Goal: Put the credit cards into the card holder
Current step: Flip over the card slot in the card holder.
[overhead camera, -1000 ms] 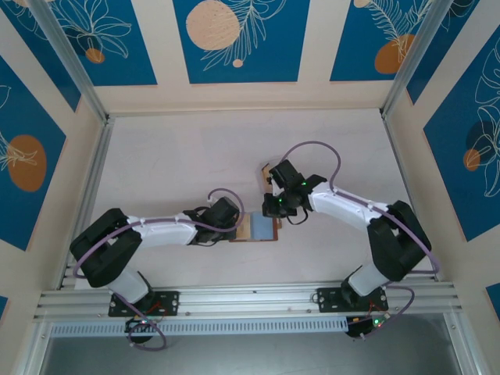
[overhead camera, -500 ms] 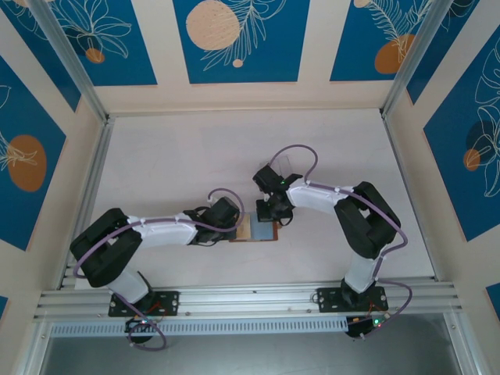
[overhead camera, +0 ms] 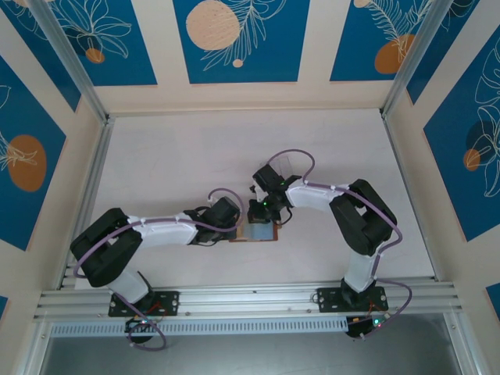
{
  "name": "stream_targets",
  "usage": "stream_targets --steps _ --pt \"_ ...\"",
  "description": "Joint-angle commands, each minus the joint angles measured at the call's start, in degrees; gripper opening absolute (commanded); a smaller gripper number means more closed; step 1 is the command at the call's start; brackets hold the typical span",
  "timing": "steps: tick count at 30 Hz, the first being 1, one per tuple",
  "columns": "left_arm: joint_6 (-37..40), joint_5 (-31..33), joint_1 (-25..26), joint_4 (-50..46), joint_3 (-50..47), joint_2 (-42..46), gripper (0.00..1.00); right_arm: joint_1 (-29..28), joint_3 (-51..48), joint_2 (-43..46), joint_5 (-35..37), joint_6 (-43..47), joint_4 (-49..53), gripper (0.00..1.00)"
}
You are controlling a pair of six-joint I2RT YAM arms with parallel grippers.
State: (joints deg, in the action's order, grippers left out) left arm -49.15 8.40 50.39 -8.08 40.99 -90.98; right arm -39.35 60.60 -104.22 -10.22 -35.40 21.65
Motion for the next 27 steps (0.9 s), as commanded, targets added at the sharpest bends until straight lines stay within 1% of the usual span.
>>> stream_targets --steps 1,3,5,9,12,14,16,18,22,27 --pt "0.52 -3.92 0.76 3.15 -2.25 -6.76 0.1 -0.35 -1.18 -2.17 -9.9 -2.62 -5.49 0.09" --pt "0.71 -4.09 0.76 3.37 -2.32 -6.71 0.11 -0.44 -1.35 -3.01 -10.96 -3.31 -6.83 0.15" --pt "0.72 -4.19 0.76 3.36 -2.32 -6.63 0.12 -0.63 -1.1 -3.88 -10.26 -3.45 -6.73 0.23" --pt "0.72 -4.05 0.76 3.18 -2.61 -6.23 0.14 -1.0 -0.96 -4.22 -9.77 -3.89 -6.85 0.34" --pt "0.47 -3.76 0.76 3.01 -2.94 -5.51 0.17 -1.43 -0.41 -3.64 -9.03 -3.54 -6.03 0.4" --pt "0.15 -3.1 0.76 2.46 -3.39 -4.38 0.2 -1.43 0.07 -3.66 -8.94 -3.54 -5.64 0.42" --pt "-0.94 -0.99 0.76 1.12 -4.34 -2.03 0.28 -1.43 0.8 -4.19 -8.69 -3.54 -4.79 0.42" --pt "-1.64 0.98 0.76 -0.16 -5.59 0.94 0.34 -1.27 1.34 -4.96 -8.57 -3.83 -4.13 0.43" --pt "-0.81 2.05 0.76 -1.93 -6.59 5.21 0.39 -0.91 1.72 -5.81 -8.67 -4.24 -3.54 0.43" --pt "2.38 0.93 1.18 1.6 -8.22 8.67 0.43 -0.47 1.98 -5.99 -8.85 -3.88 -2.69 0.43"
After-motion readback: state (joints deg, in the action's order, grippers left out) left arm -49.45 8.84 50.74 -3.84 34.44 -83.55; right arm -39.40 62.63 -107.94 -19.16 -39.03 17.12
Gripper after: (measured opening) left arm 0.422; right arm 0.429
